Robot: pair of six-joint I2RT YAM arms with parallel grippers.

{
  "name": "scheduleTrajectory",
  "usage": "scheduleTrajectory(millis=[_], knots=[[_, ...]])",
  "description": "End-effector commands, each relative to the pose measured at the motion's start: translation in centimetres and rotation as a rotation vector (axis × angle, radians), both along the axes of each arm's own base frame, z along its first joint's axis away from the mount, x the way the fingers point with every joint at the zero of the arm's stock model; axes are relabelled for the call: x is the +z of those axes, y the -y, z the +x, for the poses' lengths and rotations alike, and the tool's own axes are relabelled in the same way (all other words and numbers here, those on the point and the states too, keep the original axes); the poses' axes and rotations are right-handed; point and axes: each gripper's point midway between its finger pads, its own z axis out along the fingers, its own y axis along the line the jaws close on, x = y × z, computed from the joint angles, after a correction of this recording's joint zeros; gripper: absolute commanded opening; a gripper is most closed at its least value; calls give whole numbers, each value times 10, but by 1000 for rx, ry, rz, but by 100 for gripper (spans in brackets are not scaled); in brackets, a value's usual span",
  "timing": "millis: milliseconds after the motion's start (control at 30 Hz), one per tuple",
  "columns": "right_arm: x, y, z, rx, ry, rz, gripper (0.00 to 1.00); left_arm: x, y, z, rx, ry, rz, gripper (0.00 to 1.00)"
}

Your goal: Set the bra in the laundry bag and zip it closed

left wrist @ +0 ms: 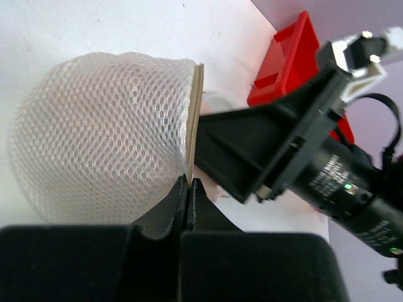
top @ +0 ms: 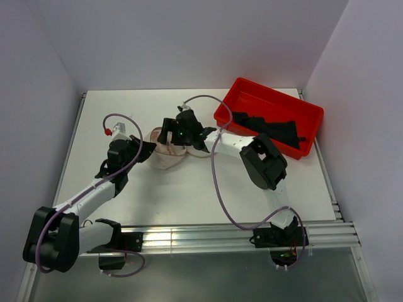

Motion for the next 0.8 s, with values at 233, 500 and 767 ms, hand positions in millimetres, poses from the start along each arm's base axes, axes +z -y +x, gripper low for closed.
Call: scheduleTrajectory(millis=[233, 500, 767], knots=[[74, 91, -12, 2, 153, -1, 96, 35, -9, 7, 35, 91, 36, 0], [13, 195, -15, -224, 62, -258, 50, 37, -13, 6, 57, 100, 36, 0], [-32, 224, -36, -260, -31, -366, 50, 34, -12, 6, 52, 102, 32, 0]])
